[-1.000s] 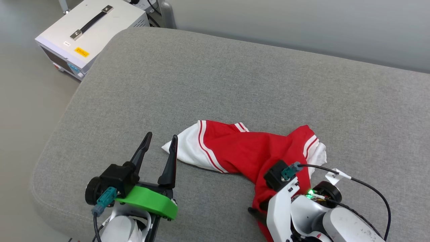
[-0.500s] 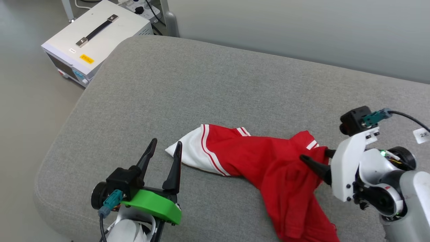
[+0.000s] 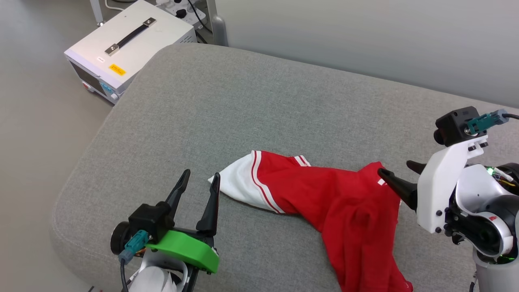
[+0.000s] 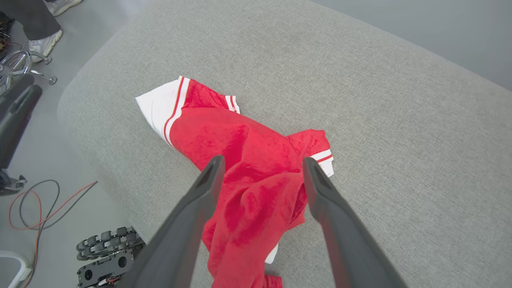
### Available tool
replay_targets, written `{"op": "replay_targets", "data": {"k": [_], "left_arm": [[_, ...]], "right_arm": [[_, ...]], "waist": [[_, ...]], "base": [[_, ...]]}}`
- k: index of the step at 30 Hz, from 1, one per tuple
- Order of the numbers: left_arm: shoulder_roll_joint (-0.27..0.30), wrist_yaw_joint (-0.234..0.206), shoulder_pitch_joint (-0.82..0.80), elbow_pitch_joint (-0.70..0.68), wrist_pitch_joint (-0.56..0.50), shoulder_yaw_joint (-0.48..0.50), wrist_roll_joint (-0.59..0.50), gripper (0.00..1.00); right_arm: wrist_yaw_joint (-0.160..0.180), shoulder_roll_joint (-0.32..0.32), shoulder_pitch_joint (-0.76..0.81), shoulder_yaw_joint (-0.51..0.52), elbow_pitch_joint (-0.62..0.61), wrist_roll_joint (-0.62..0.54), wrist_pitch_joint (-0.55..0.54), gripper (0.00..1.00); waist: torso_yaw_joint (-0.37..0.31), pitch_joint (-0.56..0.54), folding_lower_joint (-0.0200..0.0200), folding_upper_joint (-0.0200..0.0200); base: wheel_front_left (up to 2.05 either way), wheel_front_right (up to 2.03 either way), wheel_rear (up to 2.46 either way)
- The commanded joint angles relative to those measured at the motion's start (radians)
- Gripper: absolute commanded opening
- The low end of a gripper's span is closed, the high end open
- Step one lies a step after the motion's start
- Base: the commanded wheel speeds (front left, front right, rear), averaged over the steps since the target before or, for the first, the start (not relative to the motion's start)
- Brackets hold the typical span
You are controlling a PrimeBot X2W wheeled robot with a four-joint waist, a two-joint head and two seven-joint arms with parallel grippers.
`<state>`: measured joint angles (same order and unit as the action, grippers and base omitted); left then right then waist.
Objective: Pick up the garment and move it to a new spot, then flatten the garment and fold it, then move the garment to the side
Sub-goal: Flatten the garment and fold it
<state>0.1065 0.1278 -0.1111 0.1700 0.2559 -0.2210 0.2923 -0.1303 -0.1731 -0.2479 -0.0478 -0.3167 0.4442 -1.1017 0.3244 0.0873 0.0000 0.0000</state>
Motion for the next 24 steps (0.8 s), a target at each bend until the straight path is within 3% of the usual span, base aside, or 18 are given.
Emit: {"op": "replay_targets", "data": {"k": [1,5,8,16,24], "left_arm": [[0.004,0.003,0.016,0.004,0.006,0.000,0.008,1.00],[0.002,0.003,0.021,0.005,0.006,-0.002,0.010,1.00],[0.001,0.003,0.016,-0.001,0.006,-0.005,0.012,1.00],[-0.004,0.003,-0.015,-0.011,0.006,-0.015,0.018,1.00],[-0.017,0.003,-0.036,-0.012,0.006,-0.016,0.022,1.00]], "right_arm": [[0.000,0.006,0.007,-0.002,-0.030,0.004,-0.017,1.00],[0.000,-0.007,0.004,0.004,-0.089,-0.019,-0.059,1.00],[0.000,-0.024,-0.018,0.017,-0.060,-0.054,-0.080,1.00],[0.000,-0.046,-0.131,0.047,0.210,-0.116,-0.097,1.00],[0.000,-0.064,-0.213,0.009,0.433,-0.148,-0.085,1.00]], "waist": [[-0.005,-0.011,0.0000,0.0000],[-0.013,-0.019,0.0000,0.0000],[-0.017,-0.007,0.0000,0.0000],[0.014,0.067,0.0000,0.0000],[0.062,0.127,0.0000,0.0000]], "base": [[0.00,0.00,0.00],[0.00,0.00,0.00],[0.00,0.00,0.00],[0.00,0.00,0.00],[0.00,0.00,0.00]]}}
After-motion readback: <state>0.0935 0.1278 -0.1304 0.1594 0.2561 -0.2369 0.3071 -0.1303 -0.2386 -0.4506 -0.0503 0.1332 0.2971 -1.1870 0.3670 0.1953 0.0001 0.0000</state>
